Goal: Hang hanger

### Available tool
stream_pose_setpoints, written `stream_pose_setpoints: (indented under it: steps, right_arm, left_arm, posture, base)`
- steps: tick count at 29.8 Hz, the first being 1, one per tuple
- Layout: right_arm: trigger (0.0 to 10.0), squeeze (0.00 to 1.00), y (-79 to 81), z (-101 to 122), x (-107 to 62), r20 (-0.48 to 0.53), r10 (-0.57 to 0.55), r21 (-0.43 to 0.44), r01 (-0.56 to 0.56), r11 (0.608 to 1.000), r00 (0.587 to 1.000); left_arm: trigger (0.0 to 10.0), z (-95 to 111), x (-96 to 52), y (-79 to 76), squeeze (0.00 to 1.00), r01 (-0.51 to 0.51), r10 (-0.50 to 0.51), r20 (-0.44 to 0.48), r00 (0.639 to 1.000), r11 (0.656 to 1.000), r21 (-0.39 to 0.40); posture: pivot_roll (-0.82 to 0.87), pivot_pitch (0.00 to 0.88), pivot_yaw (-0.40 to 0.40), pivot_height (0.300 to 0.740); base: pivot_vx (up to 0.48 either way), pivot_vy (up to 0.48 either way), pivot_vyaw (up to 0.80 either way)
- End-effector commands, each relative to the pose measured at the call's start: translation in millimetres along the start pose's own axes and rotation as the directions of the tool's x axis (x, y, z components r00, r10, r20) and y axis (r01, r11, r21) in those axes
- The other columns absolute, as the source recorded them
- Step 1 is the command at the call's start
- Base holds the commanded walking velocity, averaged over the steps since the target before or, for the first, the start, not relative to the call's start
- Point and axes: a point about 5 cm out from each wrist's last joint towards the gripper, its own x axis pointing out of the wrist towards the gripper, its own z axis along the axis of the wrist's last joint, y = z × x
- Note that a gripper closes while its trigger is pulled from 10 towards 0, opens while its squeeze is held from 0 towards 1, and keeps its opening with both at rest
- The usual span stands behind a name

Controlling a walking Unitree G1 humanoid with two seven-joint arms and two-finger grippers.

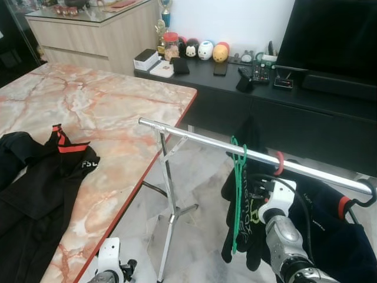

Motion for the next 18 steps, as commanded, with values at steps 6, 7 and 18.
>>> stream_pose_setpoints:
  steps: [6,7,18]
  right_arm:
    - [0.0,0.0,5.5,10,-3.0,0.125,0.012,0.002,-0.013,1.0,0.992]
    - [0.0,0.0,6.0,11,-3.4,0.135,0.012,-0.004,-0.012,1.0,0.991]
    - [10.0,0.0,2.2,9,-28.4,0.246,0.027,-0.094,-0.004,0.996,0.969]
  left_arm:
    - [10.0,-6,-0.9,0.8,0.0,0.001,0.0,-0.022,1.0,1.0,0.009]
    - [10.0,-6,-0.9,0.8,0.0,0.001,0.0,-0.022,1.0,1.0,0.009]
    - [10.0,-4,-0.9,2.3,0.0,0.0,0.0,-0.015,1.0,1.0,0.013]
  posture:
    - [-0.06,0.0,0.038,0.74]
    - [-0.06,0.0,0.038,0.74]
    - [-0.08,0.0,0.045,0.74]
  base:
    - [0.0,0.0,0.0]
    - [0.0,0.0,0.0]
    - [0.0,0.0,0.0]
